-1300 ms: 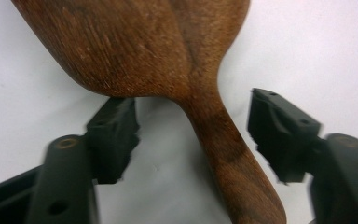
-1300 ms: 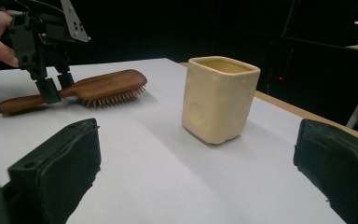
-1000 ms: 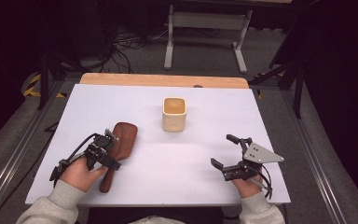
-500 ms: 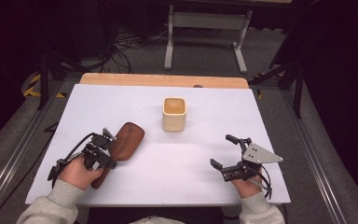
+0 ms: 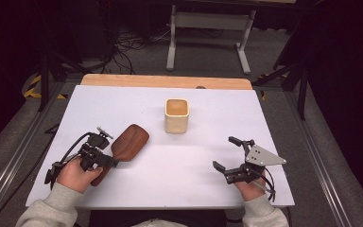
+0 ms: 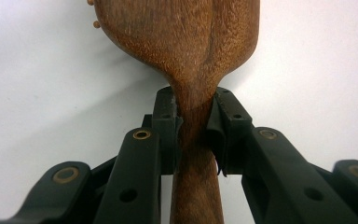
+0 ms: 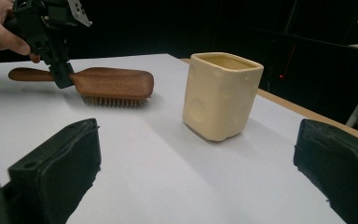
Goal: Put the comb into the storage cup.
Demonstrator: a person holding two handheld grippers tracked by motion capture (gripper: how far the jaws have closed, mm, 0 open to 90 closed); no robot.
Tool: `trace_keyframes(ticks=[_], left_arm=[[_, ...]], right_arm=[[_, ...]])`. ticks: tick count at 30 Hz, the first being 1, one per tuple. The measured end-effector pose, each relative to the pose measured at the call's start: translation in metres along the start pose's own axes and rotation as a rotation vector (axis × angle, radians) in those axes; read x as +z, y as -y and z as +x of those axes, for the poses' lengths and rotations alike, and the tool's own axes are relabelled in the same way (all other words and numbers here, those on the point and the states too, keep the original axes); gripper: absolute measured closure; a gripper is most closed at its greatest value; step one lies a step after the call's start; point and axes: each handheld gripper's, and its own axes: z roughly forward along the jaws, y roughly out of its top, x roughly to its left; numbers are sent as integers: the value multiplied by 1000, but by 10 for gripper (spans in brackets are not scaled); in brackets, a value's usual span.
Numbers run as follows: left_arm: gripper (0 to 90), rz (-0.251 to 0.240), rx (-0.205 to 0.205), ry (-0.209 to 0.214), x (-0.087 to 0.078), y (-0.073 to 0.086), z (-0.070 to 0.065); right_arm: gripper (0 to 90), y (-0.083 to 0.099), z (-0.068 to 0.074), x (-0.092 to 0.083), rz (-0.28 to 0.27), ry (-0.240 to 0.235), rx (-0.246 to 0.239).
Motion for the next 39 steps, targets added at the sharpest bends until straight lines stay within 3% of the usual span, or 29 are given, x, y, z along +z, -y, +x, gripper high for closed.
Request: trace_keyframes(ticks=[8,13,25,29,39], left_arm=[[742,-46,59,-28,-2,2,-4],[743,-88,76,-21,-6,6,-7],[743,-300,144,46,-31,12,-17],[743,-415,177,63,-40,14,-23],[743,-583,242,110,-48,19,-32]], right_arm=[[11,0,0,0,2,-1,-1],[11,0,0,0,1,-2,-2],[12,-3,0,3,-3,-5,-4],[12,-9,1,7,8,-12,-13],[13,-26,4,15,0,-40,-23]])
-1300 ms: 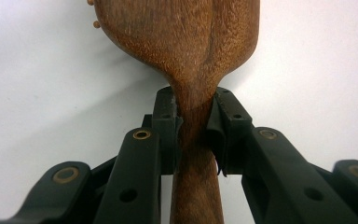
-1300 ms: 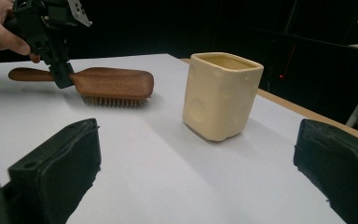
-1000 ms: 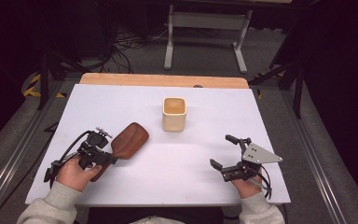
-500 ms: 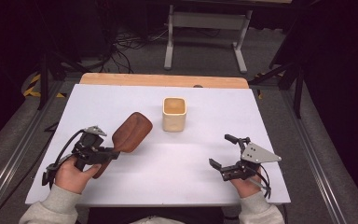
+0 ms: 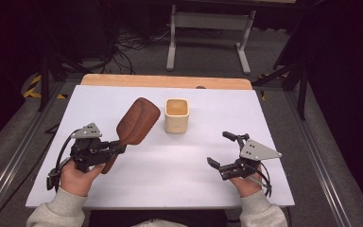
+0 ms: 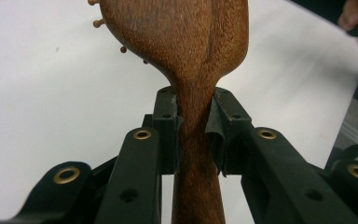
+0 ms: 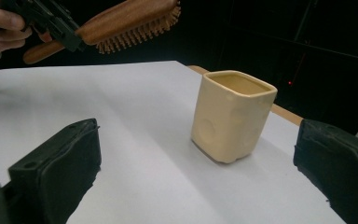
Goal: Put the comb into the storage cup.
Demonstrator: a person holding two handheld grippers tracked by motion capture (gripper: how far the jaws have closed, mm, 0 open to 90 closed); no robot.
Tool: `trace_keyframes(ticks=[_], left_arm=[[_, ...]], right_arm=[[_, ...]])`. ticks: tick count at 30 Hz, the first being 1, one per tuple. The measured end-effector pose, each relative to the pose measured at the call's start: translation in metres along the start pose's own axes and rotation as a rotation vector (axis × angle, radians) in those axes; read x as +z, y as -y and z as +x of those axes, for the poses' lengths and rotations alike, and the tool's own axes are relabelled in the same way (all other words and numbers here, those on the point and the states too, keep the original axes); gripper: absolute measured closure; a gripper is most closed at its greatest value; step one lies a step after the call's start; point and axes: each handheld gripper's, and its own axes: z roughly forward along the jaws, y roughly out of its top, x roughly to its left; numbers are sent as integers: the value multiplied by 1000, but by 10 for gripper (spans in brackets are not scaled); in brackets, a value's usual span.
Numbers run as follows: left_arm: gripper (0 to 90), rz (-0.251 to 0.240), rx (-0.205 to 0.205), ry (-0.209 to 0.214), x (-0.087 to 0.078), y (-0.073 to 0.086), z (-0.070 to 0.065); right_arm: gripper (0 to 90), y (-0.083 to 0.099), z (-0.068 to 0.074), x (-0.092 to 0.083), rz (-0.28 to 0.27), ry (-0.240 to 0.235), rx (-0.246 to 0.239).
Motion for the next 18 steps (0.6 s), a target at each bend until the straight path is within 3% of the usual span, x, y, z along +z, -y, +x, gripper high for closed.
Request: trace_keyframes(ticks=[2,6,13,18], left_arm=[[743,-55,37,-1,-2,1,-4],[743,-125,54,35,-2,0,-7],[743,-198,105,83,6,-2,-14],[743,-232,118,112,14,-7,-20]], right_arm=[[13,-4,1,4,-6,-12,-4],[16,-11,3,10,-10,-30,-19],[20,-22,5,19,6,-65,-31],[23,-30,5,24,7,-78,-45]])
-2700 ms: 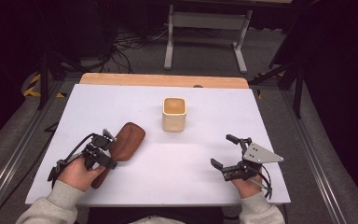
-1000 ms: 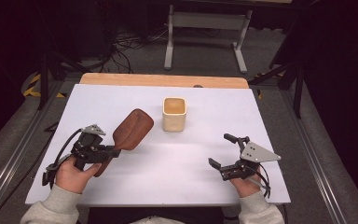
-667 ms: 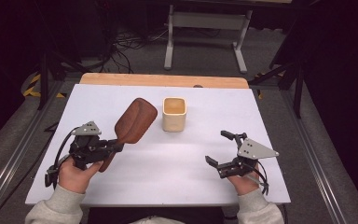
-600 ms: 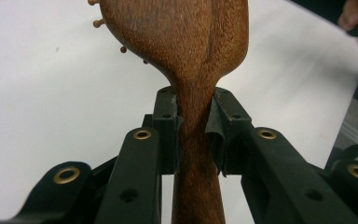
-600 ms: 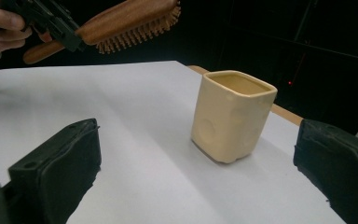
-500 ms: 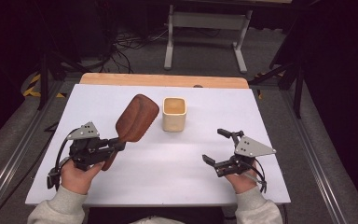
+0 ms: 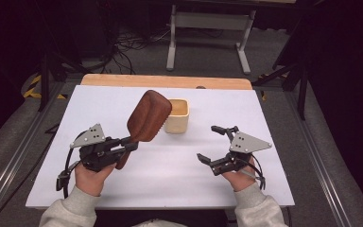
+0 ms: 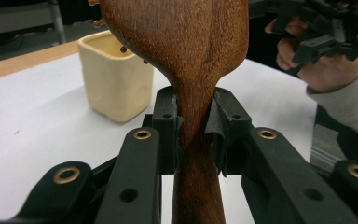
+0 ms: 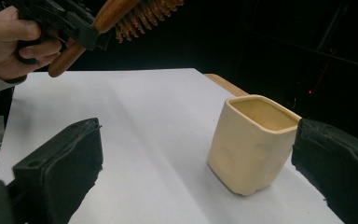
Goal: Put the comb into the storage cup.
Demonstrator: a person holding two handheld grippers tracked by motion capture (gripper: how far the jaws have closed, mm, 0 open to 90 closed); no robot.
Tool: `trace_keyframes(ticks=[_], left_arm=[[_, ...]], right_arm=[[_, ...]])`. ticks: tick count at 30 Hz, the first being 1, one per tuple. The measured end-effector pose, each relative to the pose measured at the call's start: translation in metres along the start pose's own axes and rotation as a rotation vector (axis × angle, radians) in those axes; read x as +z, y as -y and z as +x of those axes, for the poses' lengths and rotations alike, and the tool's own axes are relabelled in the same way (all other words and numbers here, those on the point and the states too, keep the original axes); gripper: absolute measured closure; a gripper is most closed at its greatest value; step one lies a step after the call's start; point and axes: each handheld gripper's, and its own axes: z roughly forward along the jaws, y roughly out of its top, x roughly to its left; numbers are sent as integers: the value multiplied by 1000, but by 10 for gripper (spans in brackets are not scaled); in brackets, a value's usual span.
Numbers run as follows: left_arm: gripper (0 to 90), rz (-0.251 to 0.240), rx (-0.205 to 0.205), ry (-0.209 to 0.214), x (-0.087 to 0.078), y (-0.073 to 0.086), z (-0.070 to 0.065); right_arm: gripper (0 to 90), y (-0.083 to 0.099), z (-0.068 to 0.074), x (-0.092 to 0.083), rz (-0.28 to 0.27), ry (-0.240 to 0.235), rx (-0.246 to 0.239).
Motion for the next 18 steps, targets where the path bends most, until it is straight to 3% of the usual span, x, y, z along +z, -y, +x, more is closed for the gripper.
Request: trace_keyframes(ticks=[9,18], left_arm=[[742,-57,69,5,21,-4,-9],[743,-44,65,54,36,0,-14]], right_arm=[[23,-13,0,11,12,-34,-15],[23,-23,0,22,23,-73,-16]])
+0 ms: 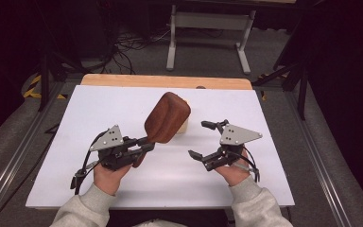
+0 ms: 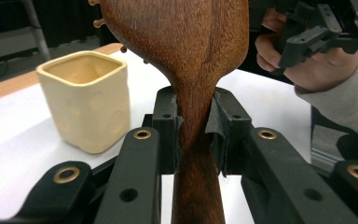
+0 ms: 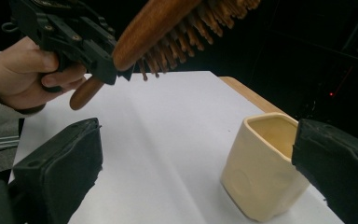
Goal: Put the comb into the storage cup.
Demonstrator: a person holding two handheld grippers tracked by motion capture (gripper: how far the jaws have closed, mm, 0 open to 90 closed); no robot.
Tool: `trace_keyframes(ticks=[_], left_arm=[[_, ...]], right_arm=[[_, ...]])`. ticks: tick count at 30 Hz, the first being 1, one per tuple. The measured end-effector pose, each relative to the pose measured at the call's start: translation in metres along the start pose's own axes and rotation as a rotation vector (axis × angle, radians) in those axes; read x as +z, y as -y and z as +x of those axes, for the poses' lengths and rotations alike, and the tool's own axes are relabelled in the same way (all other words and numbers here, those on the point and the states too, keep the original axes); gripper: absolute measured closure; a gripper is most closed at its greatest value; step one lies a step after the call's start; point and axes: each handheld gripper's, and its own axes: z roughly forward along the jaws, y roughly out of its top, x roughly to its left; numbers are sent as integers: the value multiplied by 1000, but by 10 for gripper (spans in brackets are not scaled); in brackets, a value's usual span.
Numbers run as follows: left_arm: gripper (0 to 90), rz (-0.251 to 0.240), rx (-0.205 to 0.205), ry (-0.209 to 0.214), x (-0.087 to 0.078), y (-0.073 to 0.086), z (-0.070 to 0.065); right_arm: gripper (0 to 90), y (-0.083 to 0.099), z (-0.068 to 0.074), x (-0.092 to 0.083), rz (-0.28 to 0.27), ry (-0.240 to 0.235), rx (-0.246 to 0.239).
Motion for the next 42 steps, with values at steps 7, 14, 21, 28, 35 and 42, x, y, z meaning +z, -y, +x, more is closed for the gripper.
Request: trace_keyframes(ticks=[7,14,21,28,35,42], left_arm=[[742,19,18,1,4,2,-3],[742,31,30,0,6,3,-4],[742,49,44,-4,11,6,-7],[742,75,64,-7,16,9,-10],[742,74,69,-8,17,12,-9],[744,87,80,-25,19,15,-9]], right_arm=[[21,-16,-4,13,10,-33,16],[19,-30,-9,25,37,-59,25],[18,-36,-11,35,62,-85,44],[46,-38,-11,42,83,-108,72],[152,-39,-12,42,93,-95,95],[266,-40,-16,41,104,-134,160]])
